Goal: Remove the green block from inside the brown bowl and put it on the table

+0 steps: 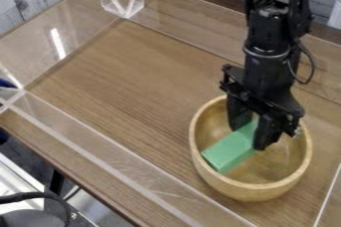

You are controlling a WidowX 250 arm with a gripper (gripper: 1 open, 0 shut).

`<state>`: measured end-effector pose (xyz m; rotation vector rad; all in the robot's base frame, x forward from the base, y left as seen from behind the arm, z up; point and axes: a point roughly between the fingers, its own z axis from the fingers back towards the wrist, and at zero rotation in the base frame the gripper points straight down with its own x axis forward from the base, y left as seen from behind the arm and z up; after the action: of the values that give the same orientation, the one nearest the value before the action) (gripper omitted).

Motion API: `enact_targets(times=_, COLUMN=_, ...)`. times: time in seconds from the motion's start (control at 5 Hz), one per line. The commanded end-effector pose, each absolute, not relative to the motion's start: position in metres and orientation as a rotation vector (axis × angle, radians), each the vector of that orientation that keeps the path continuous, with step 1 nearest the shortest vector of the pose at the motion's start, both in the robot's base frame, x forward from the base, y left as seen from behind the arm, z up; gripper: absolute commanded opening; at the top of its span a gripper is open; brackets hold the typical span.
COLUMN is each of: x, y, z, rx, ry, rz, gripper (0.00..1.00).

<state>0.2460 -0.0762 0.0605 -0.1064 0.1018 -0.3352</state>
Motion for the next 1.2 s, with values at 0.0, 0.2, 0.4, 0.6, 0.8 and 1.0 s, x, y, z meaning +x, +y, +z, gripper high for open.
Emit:
enact_targets(times=0.0, x=0.259, y=-0.076, z=0.086, rx=-0.117, ry=0.006, rz=-0.332, gripper=0.00)
enact_targets(times=0.2, x=0.259, y=-0.075, z=0.087, rx=-0.118, ry=0.006, rz=-0.330, gripper=0.00)
enact_targets(times=0.4, x=0.259, y=-0.073, z=0.089, rx=-0.119, ry=0.006, rz=-0.326, gripper=0.00)
enact_targets(times=0.6, x=0.259, y=-0.071, z=0.091, rx=-0.120, ry=0.006, rz=-0.323, gripper=0.00)
enact_targets(times=0.8, x=0.259, y=-0.069, z=0.093, rx=-0.120, ry=0.005, rz=-0.318, gripper=0.00)
enact_targets(times=1.0, x=0.259, y=-0.066, z=0.095, rx=-0.120, ry=0.004, rz=-0.311, gripper=0.00)
